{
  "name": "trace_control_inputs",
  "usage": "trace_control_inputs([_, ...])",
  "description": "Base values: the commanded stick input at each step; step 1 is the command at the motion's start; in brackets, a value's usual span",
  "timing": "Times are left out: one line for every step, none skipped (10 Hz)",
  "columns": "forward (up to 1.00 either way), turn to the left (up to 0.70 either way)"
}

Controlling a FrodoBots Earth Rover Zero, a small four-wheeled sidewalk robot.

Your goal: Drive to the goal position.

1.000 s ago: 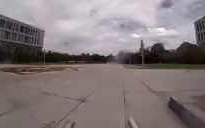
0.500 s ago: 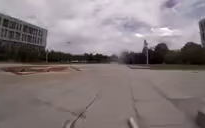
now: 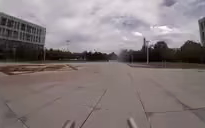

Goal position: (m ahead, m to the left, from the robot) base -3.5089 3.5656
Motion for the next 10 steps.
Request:
trace_control_inputs([1.0,0.0])
trace_control_inputs([1.0,0.0])
trace_control_inputs([1.0,0.0])
trace_control_inputs([1.0,0.0])
trace_control_inputs([1.0,0.0])
trace_control_inputs([1.0,0.0])
trace_control_inputs([1.0,0.0])
trace_control_inputs([1.0,0.0])
trace_control_inputs([1.0,0.0])
trace_control_inputs([1.0,0.0])
